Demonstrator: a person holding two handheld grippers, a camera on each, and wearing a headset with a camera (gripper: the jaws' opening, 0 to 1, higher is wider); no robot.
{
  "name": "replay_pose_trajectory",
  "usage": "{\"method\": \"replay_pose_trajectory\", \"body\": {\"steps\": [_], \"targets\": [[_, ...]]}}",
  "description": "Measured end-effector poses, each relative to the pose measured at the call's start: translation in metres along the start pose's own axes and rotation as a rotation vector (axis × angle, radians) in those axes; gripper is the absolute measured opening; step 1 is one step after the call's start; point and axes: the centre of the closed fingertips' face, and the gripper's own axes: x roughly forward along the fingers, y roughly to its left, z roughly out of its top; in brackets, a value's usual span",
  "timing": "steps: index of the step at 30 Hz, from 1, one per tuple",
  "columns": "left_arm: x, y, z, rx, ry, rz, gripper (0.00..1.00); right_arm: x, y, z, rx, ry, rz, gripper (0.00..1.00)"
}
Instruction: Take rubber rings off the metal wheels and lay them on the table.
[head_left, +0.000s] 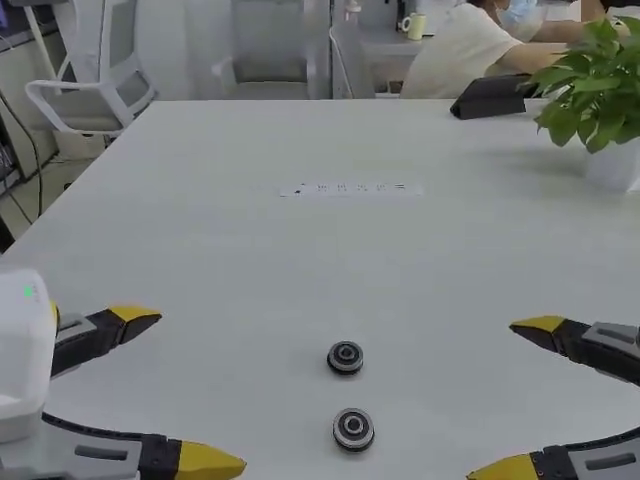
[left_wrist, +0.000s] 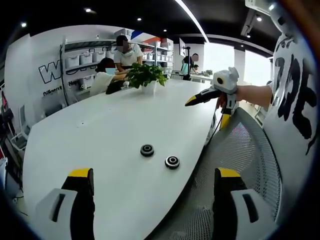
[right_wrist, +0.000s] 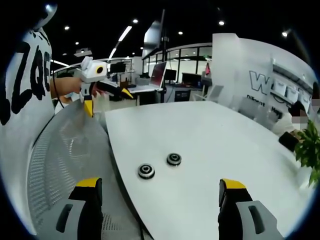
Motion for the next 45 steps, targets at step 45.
{"method": "replay_pose_trajectory", "body": {"steps": [45], "targets": [[-0.0039,-0.0003,0.0023,0.029,0.007,-0.004,0.99,-0.0030,0.0027,0.0045,-0.021,0.005,0.002,0.97]]}}
